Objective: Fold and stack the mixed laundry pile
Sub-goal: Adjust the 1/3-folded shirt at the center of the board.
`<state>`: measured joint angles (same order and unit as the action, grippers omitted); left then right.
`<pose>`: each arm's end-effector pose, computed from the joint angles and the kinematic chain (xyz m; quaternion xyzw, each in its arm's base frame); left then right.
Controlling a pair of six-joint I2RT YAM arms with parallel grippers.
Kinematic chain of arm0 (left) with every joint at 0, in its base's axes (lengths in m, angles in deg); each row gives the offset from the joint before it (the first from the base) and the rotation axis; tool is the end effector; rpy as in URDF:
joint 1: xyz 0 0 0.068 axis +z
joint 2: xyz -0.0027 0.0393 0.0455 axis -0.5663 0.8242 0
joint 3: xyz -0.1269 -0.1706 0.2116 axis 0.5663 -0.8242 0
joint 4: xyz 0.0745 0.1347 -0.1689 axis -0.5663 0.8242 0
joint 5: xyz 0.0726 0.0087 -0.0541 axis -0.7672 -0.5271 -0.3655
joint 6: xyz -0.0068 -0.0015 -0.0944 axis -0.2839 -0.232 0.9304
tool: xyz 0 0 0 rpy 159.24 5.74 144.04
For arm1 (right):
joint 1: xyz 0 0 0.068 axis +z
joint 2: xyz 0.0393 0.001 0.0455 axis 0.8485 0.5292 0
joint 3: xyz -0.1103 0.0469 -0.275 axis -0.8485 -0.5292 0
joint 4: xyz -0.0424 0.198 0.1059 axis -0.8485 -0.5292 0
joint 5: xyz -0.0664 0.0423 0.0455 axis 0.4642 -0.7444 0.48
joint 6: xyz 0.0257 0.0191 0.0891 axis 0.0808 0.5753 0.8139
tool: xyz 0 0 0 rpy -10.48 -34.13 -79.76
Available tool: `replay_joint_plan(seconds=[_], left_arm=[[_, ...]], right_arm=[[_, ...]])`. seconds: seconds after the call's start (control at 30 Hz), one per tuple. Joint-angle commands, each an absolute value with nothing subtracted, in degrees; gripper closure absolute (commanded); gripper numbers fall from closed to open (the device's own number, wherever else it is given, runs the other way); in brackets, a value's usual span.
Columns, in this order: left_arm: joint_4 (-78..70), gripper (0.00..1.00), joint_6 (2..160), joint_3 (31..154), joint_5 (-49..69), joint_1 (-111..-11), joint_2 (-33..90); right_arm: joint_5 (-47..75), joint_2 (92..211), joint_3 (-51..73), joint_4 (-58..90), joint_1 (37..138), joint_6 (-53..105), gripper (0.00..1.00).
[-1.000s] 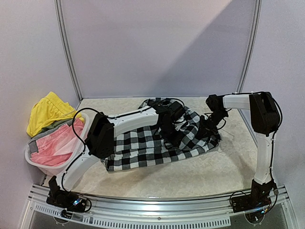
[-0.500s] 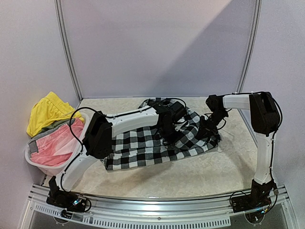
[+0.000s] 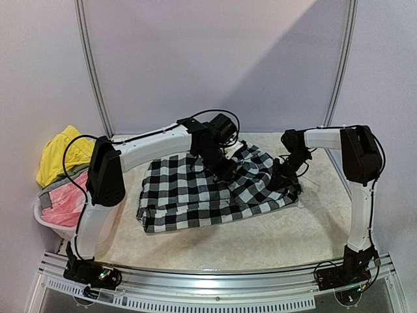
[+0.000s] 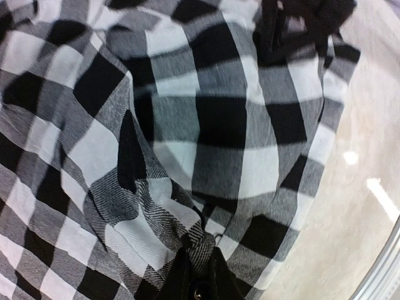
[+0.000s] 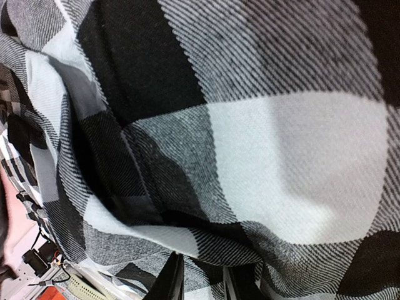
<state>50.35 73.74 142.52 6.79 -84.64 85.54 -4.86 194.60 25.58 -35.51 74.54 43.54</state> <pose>0.3191 -0.3939 0.2134 0.3896 0.8875 -0.1483 0.1963 0.3748 0.1511 0.1371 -0.0576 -0.9705 -0.2291 0.0475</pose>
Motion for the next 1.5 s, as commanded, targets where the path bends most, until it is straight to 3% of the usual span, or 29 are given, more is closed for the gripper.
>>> replay_joint_plan(seconds=[0.0, 0.57, 1.0, 1.33, 1.47], left_arm=[[51.0, 1.00, 69.2, 136.9, 10.9, -84.2, 82.7], [45.3, 1.00, 61.4, 104.1, 11.4, -77.9, 55.3], [49.2, 1.00, 60.9, 99.6, 13.4, -77.9, 49.7], [52.8, 1.00, 62.6, 100.2, 16.0, -77.9, 49.1], [52.7, 1.00, 62.3, 99.4, 16.0, -77.9, 48.5]], right_arm=[[-2.0, 197.1, 26.3, -36.7, 74.8, 43.7, 0.78], [0.6, 195.7, 24.5, -38.0, 74.5, 43.7, 0.78], [2.5, 192.3, 25.2, -43.4, 74.6, 43.0, 0.71], [1.8, 183.2, 24.1, -49.1, 74.6, 41.4, 0.52], [-1.6, 179.6, 22.7, -49.4, 74.6, 41.2, 0.49]])
